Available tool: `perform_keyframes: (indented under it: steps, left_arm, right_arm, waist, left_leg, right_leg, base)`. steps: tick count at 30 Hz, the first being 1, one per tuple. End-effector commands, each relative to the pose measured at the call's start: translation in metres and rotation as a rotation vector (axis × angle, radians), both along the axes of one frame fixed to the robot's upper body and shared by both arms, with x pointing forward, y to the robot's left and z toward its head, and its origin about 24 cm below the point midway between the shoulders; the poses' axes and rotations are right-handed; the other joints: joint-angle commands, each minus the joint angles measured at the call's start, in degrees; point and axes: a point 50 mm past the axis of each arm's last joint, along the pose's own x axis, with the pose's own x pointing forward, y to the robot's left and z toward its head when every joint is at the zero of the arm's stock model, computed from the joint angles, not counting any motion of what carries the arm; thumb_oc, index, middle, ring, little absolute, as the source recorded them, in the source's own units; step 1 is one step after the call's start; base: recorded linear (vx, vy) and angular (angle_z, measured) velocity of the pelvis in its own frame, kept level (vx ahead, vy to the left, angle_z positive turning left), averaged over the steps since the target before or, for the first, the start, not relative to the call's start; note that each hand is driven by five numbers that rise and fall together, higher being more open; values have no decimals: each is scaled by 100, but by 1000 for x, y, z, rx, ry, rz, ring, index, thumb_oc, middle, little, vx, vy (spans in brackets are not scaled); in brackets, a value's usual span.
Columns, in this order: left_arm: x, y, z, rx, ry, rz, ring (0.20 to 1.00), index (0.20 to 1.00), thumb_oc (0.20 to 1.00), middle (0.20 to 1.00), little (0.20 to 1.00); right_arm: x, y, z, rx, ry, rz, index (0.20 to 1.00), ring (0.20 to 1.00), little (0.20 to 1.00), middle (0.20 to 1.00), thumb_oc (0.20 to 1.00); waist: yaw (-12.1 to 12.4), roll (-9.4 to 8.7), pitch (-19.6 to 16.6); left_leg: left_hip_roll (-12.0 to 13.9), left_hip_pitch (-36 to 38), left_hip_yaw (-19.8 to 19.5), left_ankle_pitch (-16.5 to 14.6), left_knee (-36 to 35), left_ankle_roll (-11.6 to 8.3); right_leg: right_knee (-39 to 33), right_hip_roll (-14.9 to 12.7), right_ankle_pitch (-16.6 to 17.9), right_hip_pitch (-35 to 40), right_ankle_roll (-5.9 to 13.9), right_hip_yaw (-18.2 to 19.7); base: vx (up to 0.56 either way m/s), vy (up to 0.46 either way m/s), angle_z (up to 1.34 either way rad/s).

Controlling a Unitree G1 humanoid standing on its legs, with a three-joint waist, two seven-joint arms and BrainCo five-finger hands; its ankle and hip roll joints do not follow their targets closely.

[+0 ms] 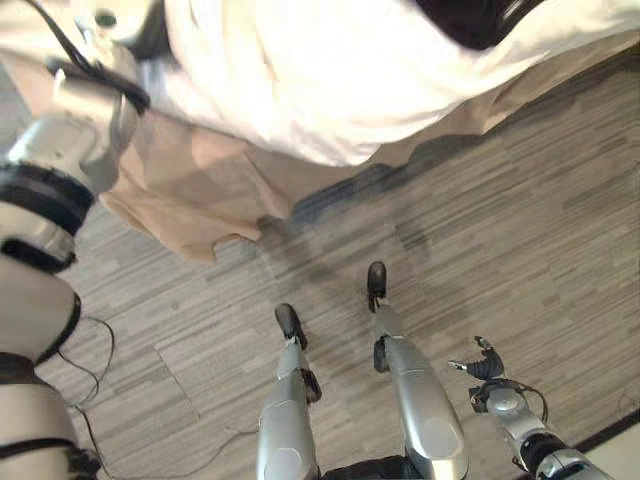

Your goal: Tidy up the quilt and then pick up the clothes from the bed and put them into the laundry hamper.

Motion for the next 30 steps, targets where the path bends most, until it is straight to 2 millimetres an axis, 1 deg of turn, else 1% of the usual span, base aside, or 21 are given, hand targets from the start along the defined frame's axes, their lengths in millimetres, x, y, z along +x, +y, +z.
perform_keyframes:
  steps: [1,2,3,4,5,6,7,9,10,11,13,14,16,17,21,22,23,24,25,28,30]
  left_arm:
    - [-8,31,-73,-125,207,108,200,200,200,200,200]
    - [-18,41,-109,-199,271,143,200,200,200,200,200]
    - [-56,62,-191,-299,472,258,200,200,200,200,200]
    - [-74,66,-221,-361,547,300,313,313,313,313,313]
    - [-75,66,-222,-363,547,302,542,542,542,542,542]
    - [-75,66,-222,-363,548,302,542,542,542,542,542]
    - [-122,83,-271,-463,670,445,1000,1000,1000,1000,1000]
    - [-175,99,-310,-532,778,624,1000,1000,1000,1000,1000]
    - [-218,106,-334,-606,837,757,1000,1000,1000,1000,1000]
    - [-219,106,-334,-607,837,758,1000,1000,1000,1000,1000]
    - [-271,101,-361,-690,909,876,1000,1000,1000,1000,1000]
    - [-271,101,-361,-690,909,877,1000,1000,1000,1000,1000]
    - [-289,93,-372,-773,915,921,1000,1000,1000,1000,1000]
    - [-301,85,-381,-844,906,945,1000,1000,1000,1000,1000]
    - [-282,54,-393,-925,889,836,1000,1000,1000,1000,1000]
    - [-273,49,-393,-939,866,809,1000,1000,1000,1000,1000]
    - [-273,49,-393,-939,865,810,1000,1000,1000,1000,1000]
    - [-246,41,-386,-944,812,716,1000,1000,1000,1000,1000]
    - [-230,35,-381,-946,780,655,1000,1000,1000,1000,1000]
    - [-198,14,-372,-980,724,521,1000,1000,1000,1000,1000]
    - [-181,-11,-374,-1003,738,433,1000,1000,1000,1000,1000]
  right_arm:
    - [-35,-32,-14,-44,109,-90,1000,1000,1000,1000,1000]
    - [-34,-35,-12,-52,101,-96,1000,1000,1000,1000,1000]
    - [-38,-47,-8,-92,103,-109,1000,1000,1000,1000,1000]
    - [-34,-52,-2,-111,76,-96,1000,1000,1000,1000,1000]
    - [-34,-52,-2,-113,77,-94,1000,1000,1000,1000,1000]
    - [-34,-52,-2,-113,77,-94,1000,1000,1000,1000,1000]
    - [-26,-61,13,-150,15,-82,1000,1000,1000,1000,1000]
    - [-12,-65,34,-175,-83,-51,1000,1000,1000,1000,1000]
    - [5,-65,63,-183,-224,-14,1000,1000,1000,1000,1000]
    - [5,-65,63,-183,-223,-14,1000,1000,1000,1000,1000]
    - [32,-57,111,-226,-425,100,1000,1000,1000,1000,1000]
    - [32,-57,111,-226,-425,100,1000,1000,1000,1000,1000]
    - [50,-43,141,-249,-540,205,1000,1000,1000,1000,1000]
    - [69,-25,180,-287,-672,323,200,200,200,200,200]
    - [113,30,267,-326,-962,513,200,200,200,200,200]
    - [121,43,284,-332,-1009,533,200,200,200,200,200]
    - [121,43,284,-332,-1009,533,200,200,200,200,200]
    - [136,64,327,-359,-1112,557,200,200,200,200,200]
    - [143,70,346,-375,-1148,539,200,200,200,200,200]
    - [163,75,363,-331,-1145,420,200,200,200,200,200]
    - [174,78,352,-246,-1091,341,200,200,200,200,200]
  waist:
    - [145,46,-653]
    - [174,55,-787]
    - [263,109,-1042]
    - [309,119,-1152]
    - [292,116,-1167]
    - [288,116,-1173]
    - [359,121,-1356]
    - [425,102,-1506]
    - [514,91,-1645]
    - [504,84,-1666]
    - [707,29,-1788]
    - [697,22,-1798]
    - [862,-27,-1824]
    - [1064,-85,-1796]
    - [1582,-236,-1526]
    - [1712,-250,-1415]
    - [1706,-251,-1418]
    - [2023,-265,-1135]
    - [2134,-267,-1011]
    - [2462,-185,-645]
    - [2583,-67,-403]
  left_leg:
    - [128,286,-113,-760,458,-79]
    - [98,410,-117,-755,400,-71]
    - [63,725,-108,-797,252,-58]
    - [56,856,-113,-790,179,-59]
    - [45,844,-114,-769,168,-57]
    - [44,840,-116,-766,165,-56]
    - [41,1047,-148,-773,67,-40]
    - [47,1192,-176,-796,12,-27]
    - [68,1314,-206,-832,-9,-18]
    - [56,1290,-212,-810,-15,-15]
    - [68,1335,-297,-829,-20,-11]
    - [58,1314,-302,-812,-20,-8]
    - [54,1257,-401,-784,-20,0]
    - [64,1165,-545,-747,-20,1]
    - [16,673,-1008,-532,-10,14]
    - [15,532,-1124,-472,0,8]
    - [12,525,-1129,-470,0,9]
    - [31,244,-1363,-365,14,-34]
    - [24,48,-1497,-269,15,-52]
    - [25,-385,-1732,-126,53,-127]
    - [11,-723,-1832,-55,128,-144]
  right_leg:
    - [153,-667,-902,269,1008,-234]
    - [116,-649,-913,386,998,-245]
    - [56,-595,-969,671,998,-237]
    - [43,-580,-1000,798,995,-238]
    - [38,-588,-988,784,993,-237]
    - [39,-590,-987,779,993,-238]
    - [20,-574,-1050,981,971,-238]
    - [6,-553,-1108,1144,957,-256]
    - [8,-551,-1162,1291,945,-283]
    - [3,-562,-1149,1270,943,-286]
    - [-9,-576,-1192,1416,939,-360]
    - [-15,-585,-1178,1400,938,-362]
    - [-19,-612,-1176,1423,936,-442]
    - [-22,-639,-1187,1428,929,-553]
    - [-5,-743,-1127,1265,913,-843]
    - [8,-770,-1112,1208,903,-922]
    - [8,-773,-1112,1203,904,-926]
    - [40,-797,-1093,1080,887,-1101]
    - [73,-836,-1080,972,884,-1228]
    - [210,-873,-1116,753,862,-1410]
    - [416,-933,-1179,489,852,-1503]
  base:
    - [162,14,-2]
    - [240,81,1]
    - [214,118,-1]
    - [162,102,-6]
    - [24,29,-8]
    - [47,52,1]
    - [80,67,16]
    - [74,91,10]
    - [34,70,0]
    - [46,46,8]
    - [-2,36,29]
    - [-30,36,21]
    - [-70,7,27]
    - [-137,-12,32]
    - [-166,-47,42]
    - [-126,-42,60]
    - [-182,-82,66]
    - [-174,-79,90]
    - [-204,-108,78]
    - [-109,-74,60]
    - [-113,-8,43]
